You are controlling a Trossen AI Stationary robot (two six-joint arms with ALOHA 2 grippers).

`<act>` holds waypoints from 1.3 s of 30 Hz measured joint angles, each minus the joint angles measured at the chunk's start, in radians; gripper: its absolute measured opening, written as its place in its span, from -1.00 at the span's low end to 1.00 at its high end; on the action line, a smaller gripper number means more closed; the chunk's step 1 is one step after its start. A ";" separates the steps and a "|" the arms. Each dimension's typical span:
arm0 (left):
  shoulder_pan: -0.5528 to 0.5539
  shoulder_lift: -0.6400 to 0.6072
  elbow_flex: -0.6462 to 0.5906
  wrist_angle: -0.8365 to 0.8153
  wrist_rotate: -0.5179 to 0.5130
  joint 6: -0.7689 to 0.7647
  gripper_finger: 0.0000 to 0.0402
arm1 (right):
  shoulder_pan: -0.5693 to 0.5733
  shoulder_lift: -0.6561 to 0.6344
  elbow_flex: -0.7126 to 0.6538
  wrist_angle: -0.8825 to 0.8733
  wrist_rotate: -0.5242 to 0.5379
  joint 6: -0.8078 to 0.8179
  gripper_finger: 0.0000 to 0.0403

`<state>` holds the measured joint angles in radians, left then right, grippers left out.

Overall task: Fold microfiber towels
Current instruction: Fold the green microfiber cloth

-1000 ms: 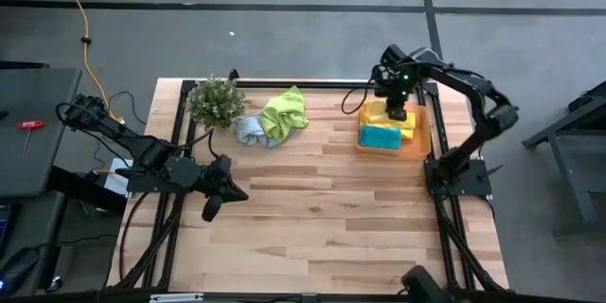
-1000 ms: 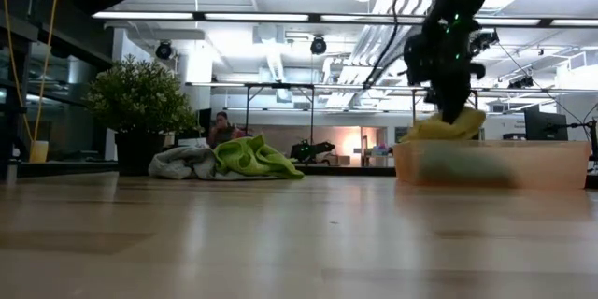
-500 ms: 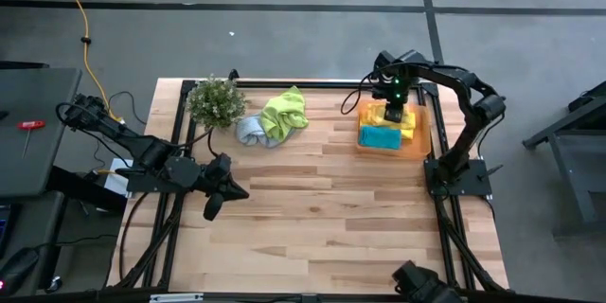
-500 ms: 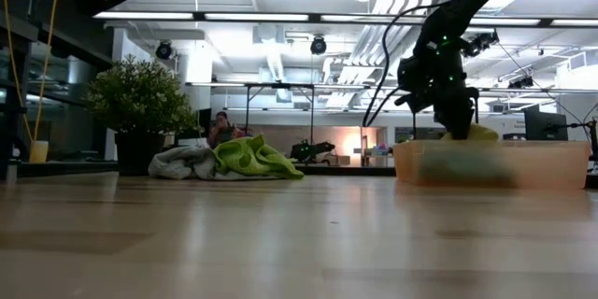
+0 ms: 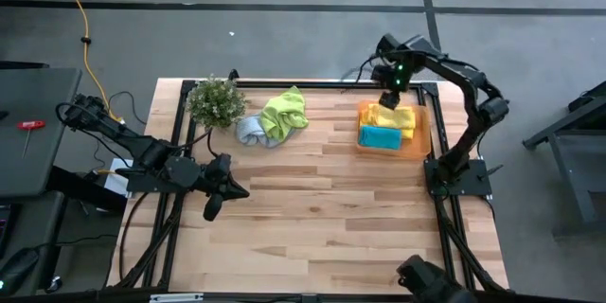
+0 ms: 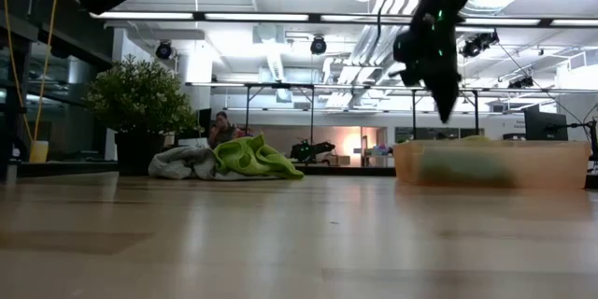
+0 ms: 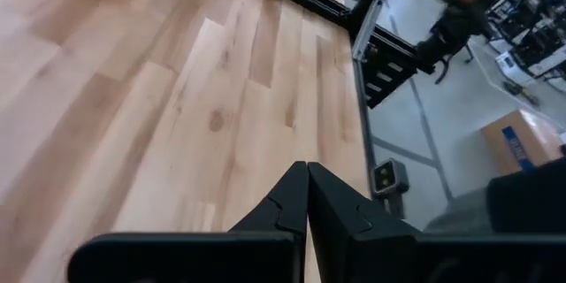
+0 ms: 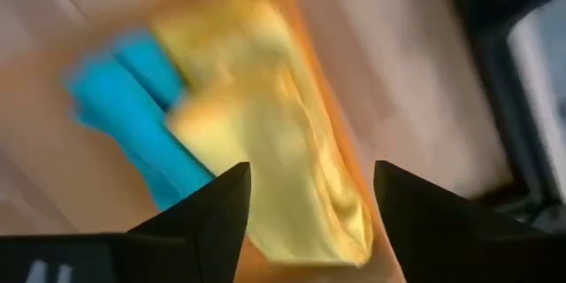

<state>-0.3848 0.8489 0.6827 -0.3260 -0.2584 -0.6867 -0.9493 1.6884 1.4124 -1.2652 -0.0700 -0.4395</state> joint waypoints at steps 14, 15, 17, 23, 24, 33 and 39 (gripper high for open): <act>0.441 0.063 0.012 0.059 -0.027 0.297 -0.91 | 0.267 -0.434 -0.286 0.622 -0.384 0.550 0.12; 0.484 0.086 0.016 0.055 0.009 0.327 -0.88 | 0.303 -0.459 -0.321 0.651 -0.365 0.588 0.12; 0.565 0.148 0.034 0.047 0.070 0.391 -0.79 | 0.378 -0.510 -0.383 0.705 -0.312 0.665 0.12; 0.717 0.395 0.165 -0.101 0.063 0.556 -0.46 | 0.581 -0.607 -0.502 0.788 -0.129 0.853 0.11; 0.734 0.440 0.194 -0.121 0.041 0.564 -0.41 | 0.609 -0.617 -0.514 0.800 -0.098 0.877 0.11; 0.790 0.745 0.391 -0.290 -0.087 0.506 -0.20 | 0.779 -0.622 -0.529 0.821 0.089 0.940 0.11; 0.789 0.834 0.407 -0.309 -0.157 0.474 -0.20 | 0.795 -0.622 -0.529 0.822 0.123 0.941 0.11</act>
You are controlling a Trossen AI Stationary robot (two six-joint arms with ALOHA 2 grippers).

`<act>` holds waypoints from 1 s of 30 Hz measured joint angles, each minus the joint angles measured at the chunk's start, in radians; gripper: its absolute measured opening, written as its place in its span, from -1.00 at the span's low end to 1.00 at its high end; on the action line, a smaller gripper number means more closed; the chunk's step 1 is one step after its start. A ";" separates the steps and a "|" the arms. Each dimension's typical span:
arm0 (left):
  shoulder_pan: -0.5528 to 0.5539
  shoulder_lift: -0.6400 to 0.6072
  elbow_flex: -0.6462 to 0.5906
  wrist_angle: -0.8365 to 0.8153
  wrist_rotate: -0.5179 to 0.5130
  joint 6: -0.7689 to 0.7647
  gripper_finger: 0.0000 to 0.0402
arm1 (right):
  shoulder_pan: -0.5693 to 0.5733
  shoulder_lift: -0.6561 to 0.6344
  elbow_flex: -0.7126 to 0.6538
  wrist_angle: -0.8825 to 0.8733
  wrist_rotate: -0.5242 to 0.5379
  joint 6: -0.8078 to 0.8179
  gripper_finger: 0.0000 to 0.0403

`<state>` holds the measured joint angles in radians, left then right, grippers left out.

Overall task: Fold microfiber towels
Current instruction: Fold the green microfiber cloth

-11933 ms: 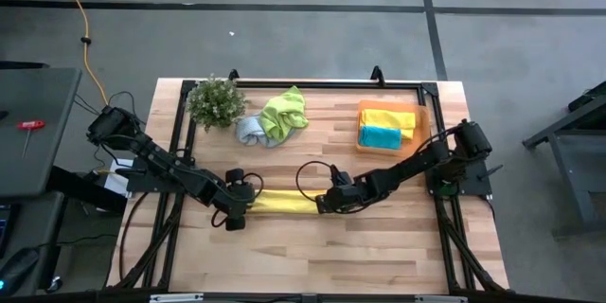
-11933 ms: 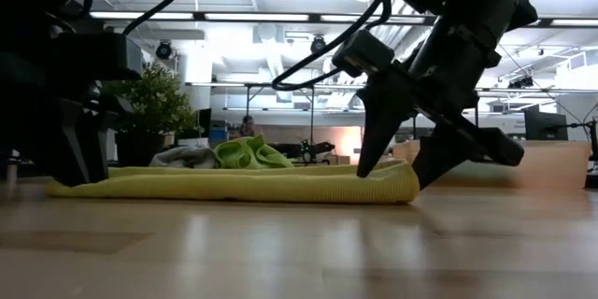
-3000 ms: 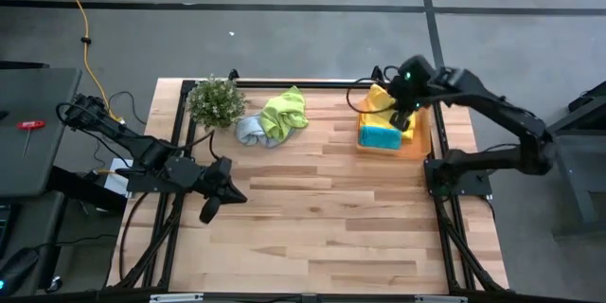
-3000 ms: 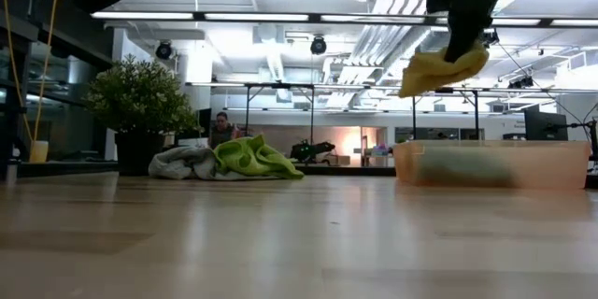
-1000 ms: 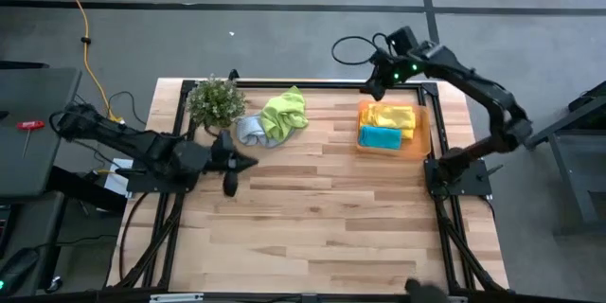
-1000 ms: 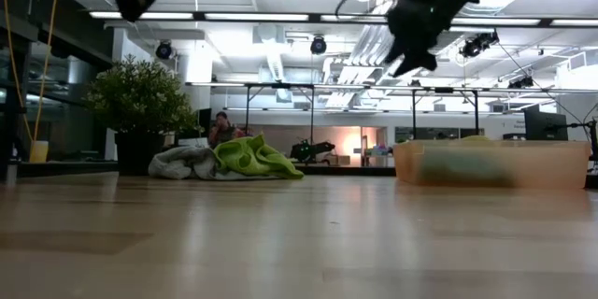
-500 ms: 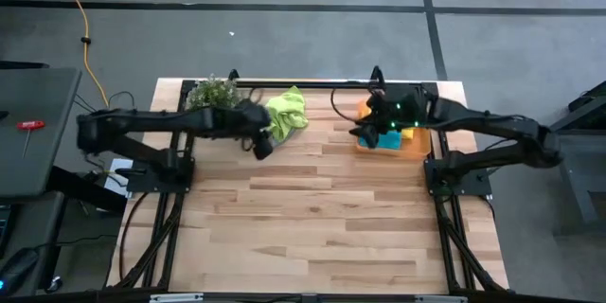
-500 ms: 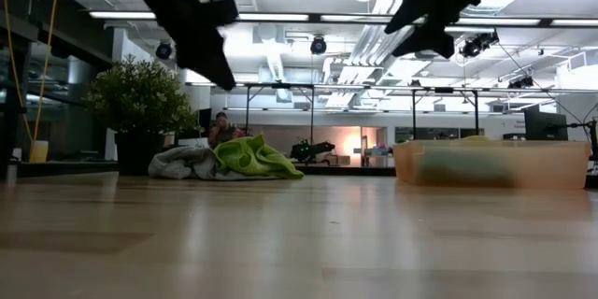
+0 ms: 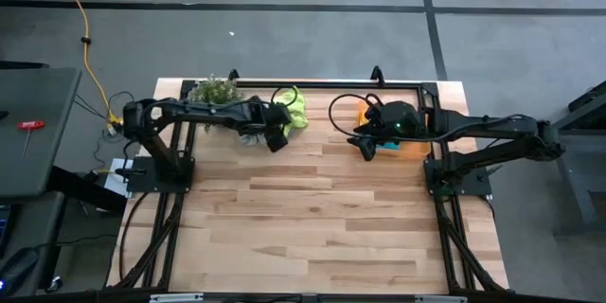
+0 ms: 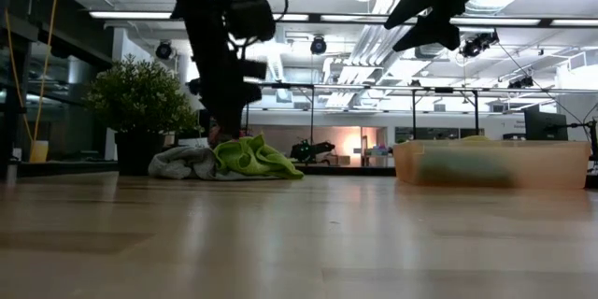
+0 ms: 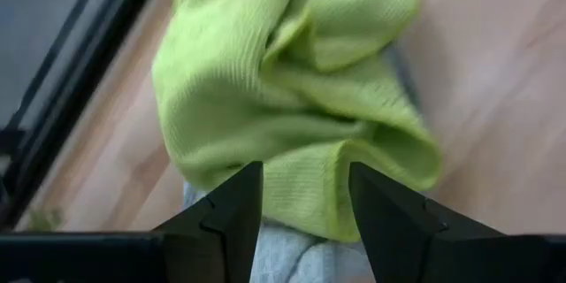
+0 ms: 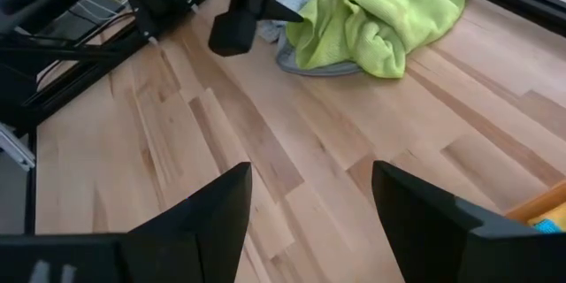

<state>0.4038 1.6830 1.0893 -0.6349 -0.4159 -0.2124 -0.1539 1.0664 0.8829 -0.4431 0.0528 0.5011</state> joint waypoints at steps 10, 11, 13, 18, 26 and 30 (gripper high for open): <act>0.002 0.071 -0.001 -0.044 -0.079 -0.098 -0.22 | -0.003 0.000 0.000 0.000 0.001 -0.004 0.11; 0.002 0.078 -0.001 -0.039 -0.078 -0.095 -0.26 | -0.003 0.000 0.000 0.000 0.001 -0.004 0.11; 0.002 0.086 -0.002 -0.044 -0.069 -0.091 -0.38 | -0.003 0.000 0.000 0.000 0.001 -0.004 0.11; -0.003 0.065 0.000 -0.048 -0.007 -0.056 -0.92 | -0.002 0.000 0.000 0.000 0.000 -0.004 0.11; -0.076 -0.148 0.110 -0.076 0.093 0.002 -0.99 | -0.002 0.000 0.000 0.014 0.000 -0.011 0.11; -0.155 -0.259 0.123 -0.095 0.187 0.006 -0.99 | -0.002 0.000 0.000 0.026 0.000 -0.028 0.11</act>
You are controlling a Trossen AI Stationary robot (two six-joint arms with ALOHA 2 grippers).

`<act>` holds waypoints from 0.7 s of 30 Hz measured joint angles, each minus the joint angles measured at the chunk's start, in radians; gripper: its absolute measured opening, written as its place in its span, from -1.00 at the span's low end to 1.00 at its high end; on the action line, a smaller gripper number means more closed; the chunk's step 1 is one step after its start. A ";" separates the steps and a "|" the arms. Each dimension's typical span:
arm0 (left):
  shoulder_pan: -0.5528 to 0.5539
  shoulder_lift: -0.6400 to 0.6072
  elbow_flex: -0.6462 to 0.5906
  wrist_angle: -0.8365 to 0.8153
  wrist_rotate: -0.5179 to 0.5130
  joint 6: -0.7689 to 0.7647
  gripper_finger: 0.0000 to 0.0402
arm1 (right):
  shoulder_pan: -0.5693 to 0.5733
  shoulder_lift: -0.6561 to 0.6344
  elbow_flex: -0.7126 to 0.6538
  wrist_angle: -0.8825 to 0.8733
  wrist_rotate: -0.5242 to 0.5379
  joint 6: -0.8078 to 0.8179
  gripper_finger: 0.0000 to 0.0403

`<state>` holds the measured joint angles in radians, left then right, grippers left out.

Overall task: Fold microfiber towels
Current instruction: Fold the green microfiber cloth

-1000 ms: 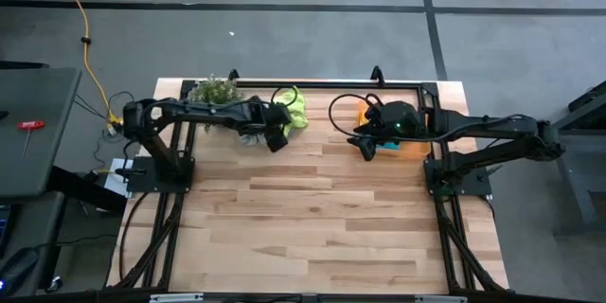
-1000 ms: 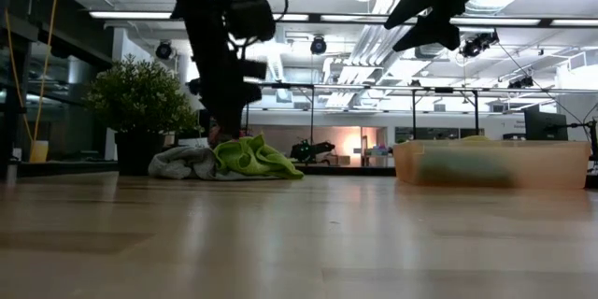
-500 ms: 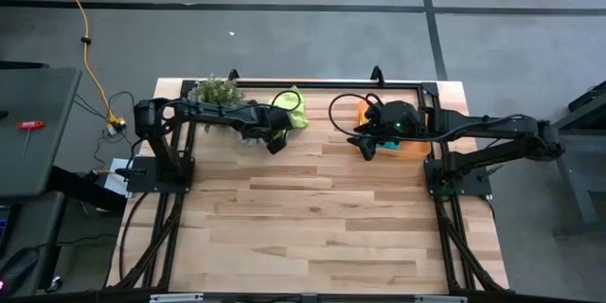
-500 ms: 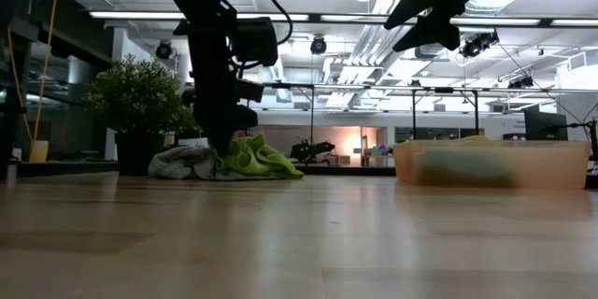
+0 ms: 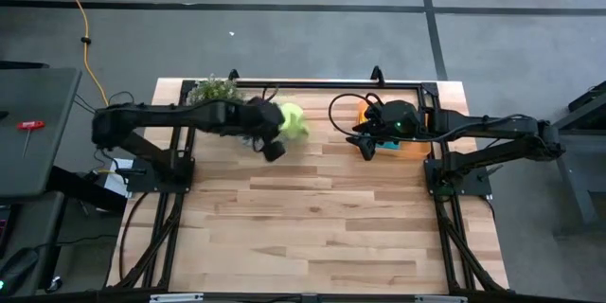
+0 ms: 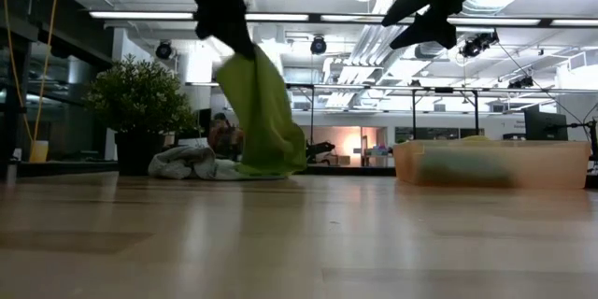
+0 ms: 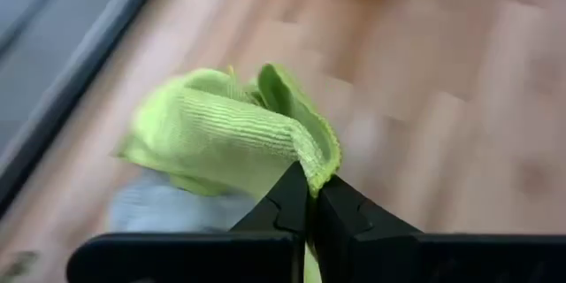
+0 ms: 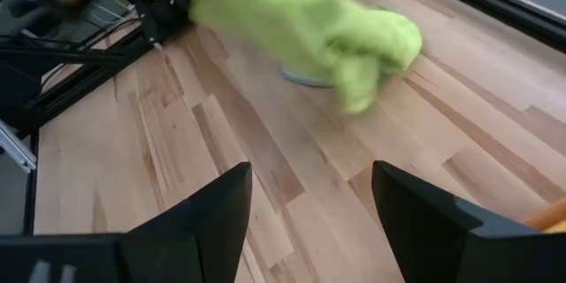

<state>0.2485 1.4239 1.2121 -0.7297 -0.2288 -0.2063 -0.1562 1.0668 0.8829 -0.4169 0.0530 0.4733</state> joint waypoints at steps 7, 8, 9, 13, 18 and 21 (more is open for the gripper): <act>-0.235 -0.046 -0.002 -0.171 0.056 -0.120 -1.00 | 0.007 0.000 0.000 0.005 -0.012 0.000 0.11; -0.274 -0.036 -0.005 -0.175 0.056 -0.144 -1.00 | 0.012 0.000 0.000 0.007 -0.015 0.001 0.11; -0.313 -0.025 -0.010 -0.169 0.056 -0.171 -1.00 | 0.017 0.000 0.000 0.011 -0.024 0.001 0.11; -0.450 0.031 -0.056 -0.122 0.010 -0.311 -1.00 | 0.044 0.004 0.000 0.029 -0.087 0.000 0.11; -0.489 0.066 -0.030 0.014 0.090 -0.391 -1.00 | 0.085 0.030 0.000 0.033 -0.096 -0.007 0.11; -0.464 0.066 0.034 0.086 0.121 -0.394 -1.00 | 0.102 0.050 0.000 0.033 -0.125 -0.008 0.11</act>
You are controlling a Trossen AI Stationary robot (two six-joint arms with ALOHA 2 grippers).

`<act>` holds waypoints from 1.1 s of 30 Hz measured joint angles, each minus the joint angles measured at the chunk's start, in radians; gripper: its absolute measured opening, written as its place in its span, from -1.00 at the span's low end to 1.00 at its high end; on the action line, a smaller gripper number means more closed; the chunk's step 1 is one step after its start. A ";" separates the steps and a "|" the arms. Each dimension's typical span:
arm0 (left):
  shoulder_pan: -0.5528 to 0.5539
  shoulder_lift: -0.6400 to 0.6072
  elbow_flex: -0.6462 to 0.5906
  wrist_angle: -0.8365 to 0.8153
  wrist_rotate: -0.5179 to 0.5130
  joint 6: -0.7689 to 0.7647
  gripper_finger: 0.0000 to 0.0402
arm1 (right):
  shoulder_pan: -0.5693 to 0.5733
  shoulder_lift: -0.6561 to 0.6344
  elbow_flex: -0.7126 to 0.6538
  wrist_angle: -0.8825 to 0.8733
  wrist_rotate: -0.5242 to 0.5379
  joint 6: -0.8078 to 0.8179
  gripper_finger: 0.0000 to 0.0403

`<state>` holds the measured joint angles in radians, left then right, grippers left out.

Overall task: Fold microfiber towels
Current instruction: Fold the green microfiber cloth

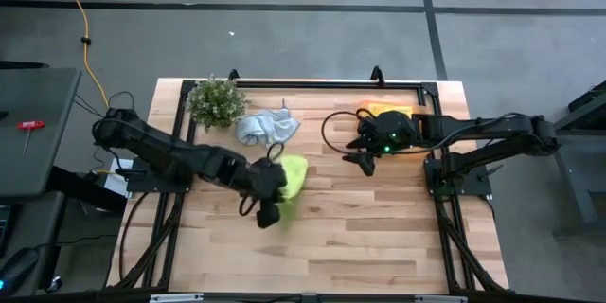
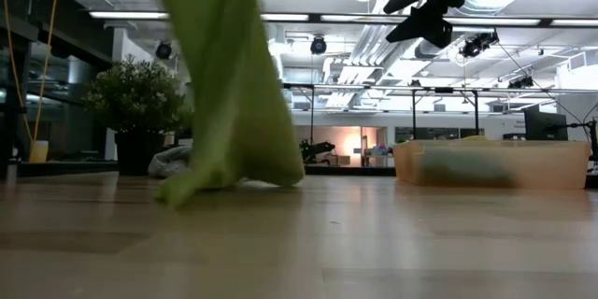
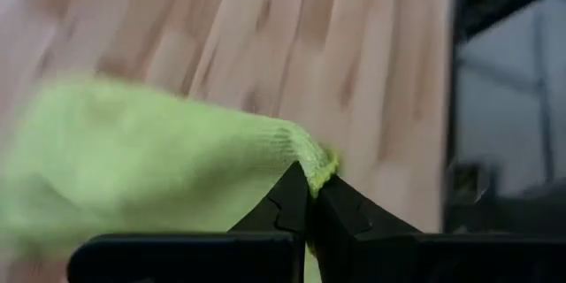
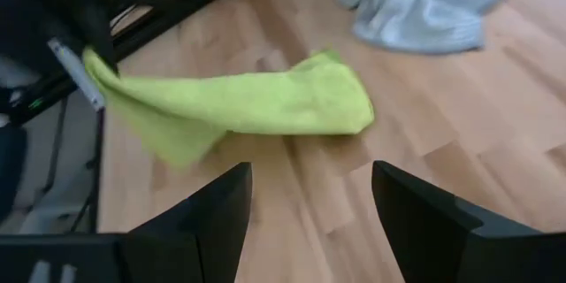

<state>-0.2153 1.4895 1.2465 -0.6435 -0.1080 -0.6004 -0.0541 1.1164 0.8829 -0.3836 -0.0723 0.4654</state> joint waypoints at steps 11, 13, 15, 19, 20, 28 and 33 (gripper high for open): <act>0.127 -0.002 0.106 0.011 -0.089 -0.014 -1.00 | 0.128 0.056 0.000 0.001 -0.147 0.033 0.11; 0.153 -0.001 0.106 0.010 -0.104 -0.018 -1.00 | 0.158 0.058 0.000 -0.001 -0.145 0.052 0.11; 0.172 0.010 0.106 0.000 -0.133 -0.018 -1.00 | 0.187 0.059 0.000 0.001 -0.119 0.077 0.11; 0.194 0.070 0.105 -0.023 -0.158 -0.018 -1.00 | 0.251 0.074 0.000 0.004 -0.035 0.111 0.11; 0.196 0.090 0.106 -0.023 -0.158 -0.017 -1.00 | 0.267 0.081 0.000 0.002 -0.017 0.112 0.11; 0.194 0.319 0.105 -0.065 -0.146 0.053 -1.00 | 0.345 0.207 0.000 0.016 0.043 0.141 0.11; 0.247 0.390 0.105 -0.058 -0.129 0.088 -1.00 | 0.367 0.322 0.000 0.104 0.043 0.140 0.11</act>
<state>0.0312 1.8797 1.3510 -0.7016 -0.2371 -0.5121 0.3129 1.4386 0.8829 -0.2791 -0.0296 0.6052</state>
